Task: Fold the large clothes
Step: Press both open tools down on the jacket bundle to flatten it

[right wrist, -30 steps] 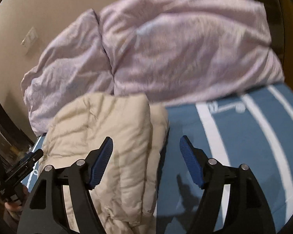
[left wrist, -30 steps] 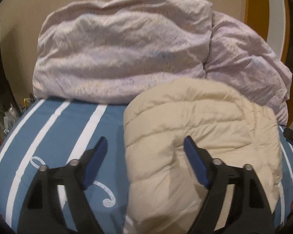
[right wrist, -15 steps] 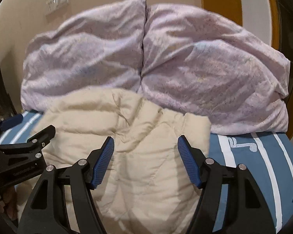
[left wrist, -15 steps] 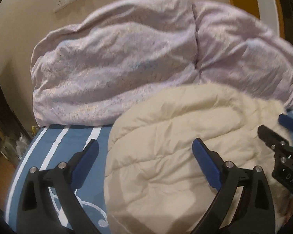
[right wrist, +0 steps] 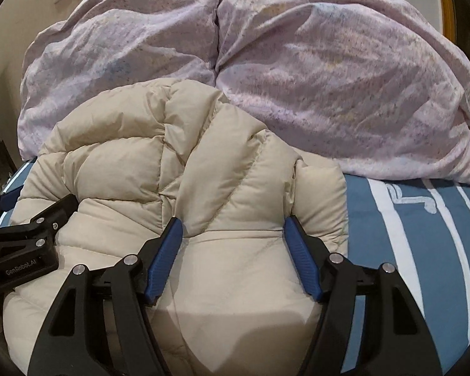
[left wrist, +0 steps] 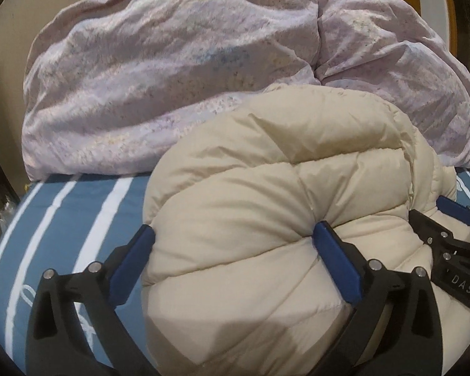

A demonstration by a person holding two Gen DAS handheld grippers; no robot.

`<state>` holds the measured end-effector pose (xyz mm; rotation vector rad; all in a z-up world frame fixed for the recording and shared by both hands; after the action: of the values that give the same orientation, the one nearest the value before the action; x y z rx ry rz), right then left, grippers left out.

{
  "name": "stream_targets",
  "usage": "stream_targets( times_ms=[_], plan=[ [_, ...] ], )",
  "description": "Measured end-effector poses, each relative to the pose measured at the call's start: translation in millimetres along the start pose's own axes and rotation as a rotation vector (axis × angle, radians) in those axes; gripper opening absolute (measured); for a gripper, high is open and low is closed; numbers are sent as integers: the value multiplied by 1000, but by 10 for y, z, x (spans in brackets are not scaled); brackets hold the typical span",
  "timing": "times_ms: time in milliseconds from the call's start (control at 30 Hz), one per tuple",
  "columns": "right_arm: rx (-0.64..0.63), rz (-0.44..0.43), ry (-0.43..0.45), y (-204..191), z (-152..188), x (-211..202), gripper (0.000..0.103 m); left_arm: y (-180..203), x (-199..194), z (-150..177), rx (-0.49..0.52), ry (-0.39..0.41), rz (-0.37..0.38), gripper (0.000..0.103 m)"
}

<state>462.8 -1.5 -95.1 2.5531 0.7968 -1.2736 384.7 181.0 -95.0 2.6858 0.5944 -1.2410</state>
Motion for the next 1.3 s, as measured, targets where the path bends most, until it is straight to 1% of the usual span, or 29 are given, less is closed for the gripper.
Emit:
stream_targets(
  times_ms=[200, 500, 767, 933, 1100, 1300],
  plan=[
    [0, 12, -6, -2, 1, -1, 70, 38, 34, 21, 9, 1, -18, 101],
    [-11, 12, -10, -5, -21, -3, 71, 35, 54, 34, 10, -12, -13, 101],
    [14, 6, -37, 22, -31, 50, 75, 22, 109, 30, 6, -31, -11, 101],
    [17, 16, -44, 28, -30, 74, 77, 13, 128, 30, 9, -36, -21, 101],
    [24, 17, -52, 35, -39, 109, 79, 7, 143, 33, 1, -47, -11, 101],
    [33, 13, -58, 54, -55, 143, 81, 2, 161, 26, 3, -47, -17, 101]
  ],
)
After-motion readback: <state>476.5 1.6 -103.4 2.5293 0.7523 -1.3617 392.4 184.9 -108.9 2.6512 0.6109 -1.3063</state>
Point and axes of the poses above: each gripper's, at about its wrist camera, not at the fingertips, and x roughly the way its jaws point, y to its right, z to its underside, the point moved 8 cm from there along x, roughly the way its jaws point, and after that the axes turned 8 degrees about -y, right-handed, at the moved point
